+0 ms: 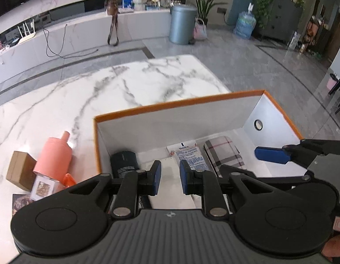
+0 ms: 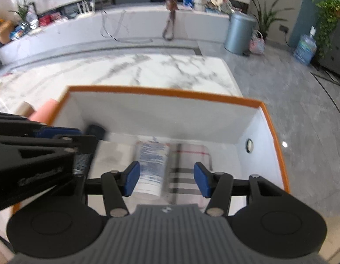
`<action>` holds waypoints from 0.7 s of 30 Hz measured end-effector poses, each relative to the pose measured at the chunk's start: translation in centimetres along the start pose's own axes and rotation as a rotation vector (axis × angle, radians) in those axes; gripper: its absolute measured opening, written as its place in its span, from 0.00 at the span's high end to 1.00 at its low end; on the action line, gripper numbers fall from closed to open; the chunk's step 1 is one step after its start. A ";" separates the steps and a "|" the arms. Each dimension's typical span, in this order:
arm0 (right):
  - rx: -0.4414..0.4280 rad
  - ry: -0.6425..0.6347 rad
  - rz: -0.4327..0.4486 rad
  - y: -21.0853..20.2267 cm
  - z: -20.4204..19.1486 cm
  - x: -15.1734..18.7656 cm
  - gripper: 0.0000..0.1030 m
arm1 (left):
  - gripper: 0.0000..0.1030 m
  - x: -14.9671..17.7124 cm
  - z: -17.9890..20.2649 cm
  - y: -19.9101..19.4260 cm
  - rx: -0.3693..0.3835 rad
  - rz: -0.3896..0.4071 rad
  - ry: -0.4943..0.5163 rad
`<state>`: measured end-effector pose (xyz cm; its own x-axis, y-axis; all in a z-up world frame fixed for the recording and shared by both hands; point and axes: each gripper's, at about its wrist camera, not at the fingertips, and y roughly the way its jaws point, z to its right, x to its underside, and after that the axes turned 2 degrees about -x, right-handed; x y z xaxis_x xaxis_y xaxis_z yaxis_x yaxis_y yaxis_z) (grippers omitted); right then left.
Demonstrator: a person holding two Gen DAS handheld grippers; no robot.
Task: Organize rigid objects
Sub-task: 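Withdraw both open grippers from the orange box back over the table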
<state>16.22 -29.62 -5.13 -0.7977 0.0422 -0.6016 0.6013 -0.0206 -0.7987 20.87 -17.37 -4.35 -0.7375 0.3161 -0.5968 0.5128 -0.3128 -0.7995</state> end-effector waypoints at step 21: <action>-0.243 -0.194 0.195 -5.0 -11.4 1.4 0.48 | 0.74 3.5 -8.3 -7.8 -0.029 0.094 -0.099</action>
<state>12.65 -18.11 -1.90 -0.6469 -0.1296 -0.7515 0.7178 0.2293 -0.6574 17.92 -6.37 -0.82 -0.7244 0.1964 -0.6608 0.5935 -0.3102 -0.7427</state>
